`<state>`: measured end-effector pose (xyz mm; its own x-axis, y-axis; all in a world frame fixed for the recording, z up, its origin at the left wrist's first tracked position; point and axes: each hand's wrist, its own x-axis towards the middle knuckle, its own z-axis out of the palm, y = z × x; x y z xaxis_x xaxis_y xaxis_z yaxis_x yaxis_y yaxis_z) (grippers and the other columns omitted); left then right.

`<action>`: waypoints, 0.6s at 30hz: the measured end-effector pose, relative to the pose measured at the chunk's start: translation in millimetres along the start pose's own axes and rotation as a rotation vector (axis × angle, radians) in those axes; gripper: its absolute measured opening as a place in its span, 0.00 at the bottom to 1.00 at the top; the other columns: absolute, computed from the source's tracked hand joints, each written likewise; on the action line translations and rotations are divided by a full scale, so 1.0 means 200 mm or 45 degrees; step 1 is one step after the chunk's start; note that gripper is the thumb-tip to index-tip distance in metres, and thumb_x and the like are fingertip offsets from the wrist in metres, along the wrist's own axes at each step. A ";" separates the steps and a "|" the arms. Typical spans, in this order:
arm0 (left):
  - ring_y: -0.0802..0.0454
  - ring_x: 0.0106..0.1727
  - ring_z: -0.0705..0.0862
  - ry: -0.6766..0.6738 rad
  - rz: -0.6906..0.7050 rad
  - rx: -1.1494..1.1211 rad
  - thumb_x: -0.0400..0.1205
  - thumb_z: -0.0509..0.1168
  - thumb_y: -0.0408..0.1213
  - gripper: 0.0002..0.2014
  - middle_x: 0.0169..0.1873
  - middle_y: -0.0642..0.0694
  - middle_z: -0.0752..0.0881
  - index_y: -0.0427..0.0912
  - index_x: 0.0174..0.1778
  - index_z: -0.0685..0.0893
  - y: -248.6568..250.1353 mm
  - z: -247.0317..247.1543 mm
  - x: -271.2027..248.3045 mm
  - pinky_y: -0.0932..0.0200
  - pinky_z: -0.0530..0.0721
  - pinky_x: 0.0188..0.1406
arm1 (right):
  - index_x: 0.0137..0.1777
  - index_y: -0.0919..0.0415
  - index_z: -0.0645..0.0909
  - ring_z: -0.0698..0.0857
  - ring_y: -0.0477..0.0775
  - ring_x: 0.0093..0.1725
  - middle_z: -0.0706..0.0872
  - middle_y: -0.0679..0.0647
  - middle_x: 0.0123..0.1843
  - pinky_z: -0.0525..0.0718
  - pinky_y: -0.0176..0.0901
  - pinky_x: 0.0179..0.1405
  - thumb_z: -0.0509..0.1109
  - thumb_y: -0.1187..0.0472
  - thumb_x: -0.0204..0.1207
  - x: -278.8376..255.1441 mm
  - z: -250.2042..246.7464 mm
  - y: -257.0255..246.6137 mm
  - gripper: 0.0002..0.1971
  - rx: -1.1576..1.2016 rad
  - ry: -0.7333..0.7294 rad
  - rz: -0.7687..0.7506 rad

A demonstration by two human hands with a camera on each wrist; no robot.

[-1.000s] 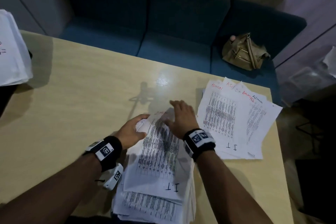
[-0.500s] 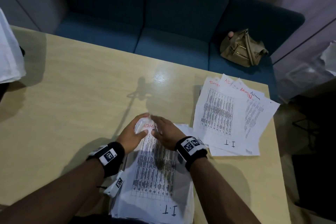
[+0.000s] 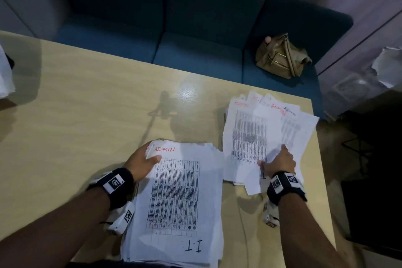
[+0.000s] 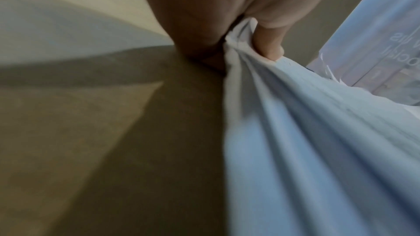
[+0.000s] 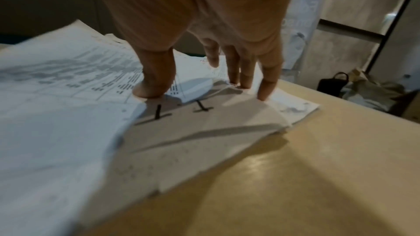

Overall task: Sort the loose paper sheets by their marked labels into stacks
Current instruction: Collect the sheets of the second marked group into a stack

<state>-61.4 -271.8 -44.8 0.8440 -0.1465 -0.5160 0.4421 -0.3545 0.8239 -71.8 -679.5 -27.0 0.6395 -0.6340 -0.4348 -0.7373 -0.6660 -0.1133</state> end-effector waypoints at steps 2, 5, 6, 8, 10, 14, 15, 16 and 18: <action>0.50 0.62 0.84 0.003 -0.019 0.002 0.82 0.66 0.32 0.21 0.59 0.52 0.87 0.63 0.65 0.77 -0.01 -0.01 0.00 0.54 0.79 0.61 | 0.84 0.56 0.47 0.64 0.66 0.78 0.63 0.60 0.80 0.71 0.62 0.72 0.81 0.50 0.66 -0.02 0.01 0.03 0.55 -0.063 -0.026 -0.114; 0.50 0.61 0.84 0.015 -0.006 0.015 0.82 0.66 0.31 0.21 0.58 0.51 0.86 0.62 0.64 0.76 -0.01 0.00 0.00 0.57 0.78 0.59 | 0.84 0.56 0.46 0.63 0.66 0.78 0.63 0.61 0.79 0.68 0.63 0.73 0.83 0.53 0.63 -0.06 0.02 0.06 0.57 -0.039 -0.051 -0.166; 0.50 0.61 0.84 0.021 0.001 0.024 0.82 0.66 0.31 0.21 0.58 0.50 0.86 0.63 0.63 0.76 0.00 0.00 0.00 0.58 0.77 0.58 | 0.83 0.57 0.48 0.63 0.67 0.77 0.63 0.63 0.78 0.68 0.64 0.72 0.83 0.52 0.63 -0.06 0.02 0.07 0.56 -0.004 -0.038 -0.133; 0.50 0.60 0.83 0.024 0.019 0.045 0.82 0.66 0.30 0.22 0.58 0.50 0.86 0.68 0.58 0.76 0.00 0.00 0.00 0.58 0.77 0.59 | 0.81 0.60 0.57 0.65 0.68 0.75 0.65 0.65 0.75 0.70 0.64 0.69 0.80 0.46 0.65 -0.07 0.02 0.06 0.50 -0.003 0.043 -0.052; 0.51 0.61 0.84 0.023 0.024 0.049 0.81 0.66 0.30 0.23 0.58 0.51 0.87 0.69 0.57 0.76 -0.01 0.00 0.01 0.56 0.77 0.62 | 0.75 0.62 0.66 0.70 0.68 0.71 0.70 0.64 0.71 0.74 0.62 0.66 0.79 0.42 0.65 -0.07 0.01 0.04 0.43 -0.047 0.067 -0.010; 0.51 0.61 0.84 0.011 0.016 0.016 0.82 0.65 0.30 0.22 0.58 0.52 0.86 0.68 0.58 0.76 -0.01 0.00 0.01 0.55 0.78 0.62 | 0.65 0.66 0.76 0.82 0.65 0.61 0.83 0.63 0.63 0.83 0.51 0.56 0.81 0.46 0.65 -0.01 -0.03 0.02 0.34 0.095 -0.149 -0.029; 0.52 0.61 0.84 0.000 0.016 0.011 0.82 0.65 0.30 0.23 0.58 0.53 0.86 0.69 0.58 0.76 -0.01 0.00 0.01 0.54 0.79 0.64 | 0.63 0.67 0.77 0.83 0.64 0.59 0.84 0.63 0.61 0.82 0.48 0.51 0.79 0.47 0.67 0.00 -0.04 0.02 0.31 0.064 -0.206 -0.048; 0.52 0.62 0.84 -0.010 0.018 0.007 0.82 0.65 0.30 0.24 0.59 0.53 0.86 0.70 0.57 0.76 -0.01 -0.01 0.01 0.52 0.79 0.65 | 0.59 0.66 0.79 0.83 0.64 0.56 0.84 0.63 0.58 0.80 0.46 0.48 0.77 0.49 0.71 0.01 -0.05 0.02 0.25 0.039 -0.231 -0.082; 0.51 0.63 0.84 -0.027 0.029 -0.009 0.82 0.65 0.28 0.24 0.59 0.53 0.87 0.68 0.58 0.77 -0.01 -0.01 0.01 0.48 0.79 0.68 | 0.47 0.62 0.78 0.83 0.63 0.50 0.84 0.63 0.51 0.77 0.46 0.46 0.71 0.51 0.77 0.03 -0.07 0.03 0.13 0.119 -0.205 -0.161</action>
<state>-60.5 -268.7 -47.2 0.8474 -0.1738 -0.5017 0.4251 -0.3441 0.8372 -70.1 -693.0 -17.5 0.6909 -0.4717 -0.5479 -0.6750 -0.6923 -0.2552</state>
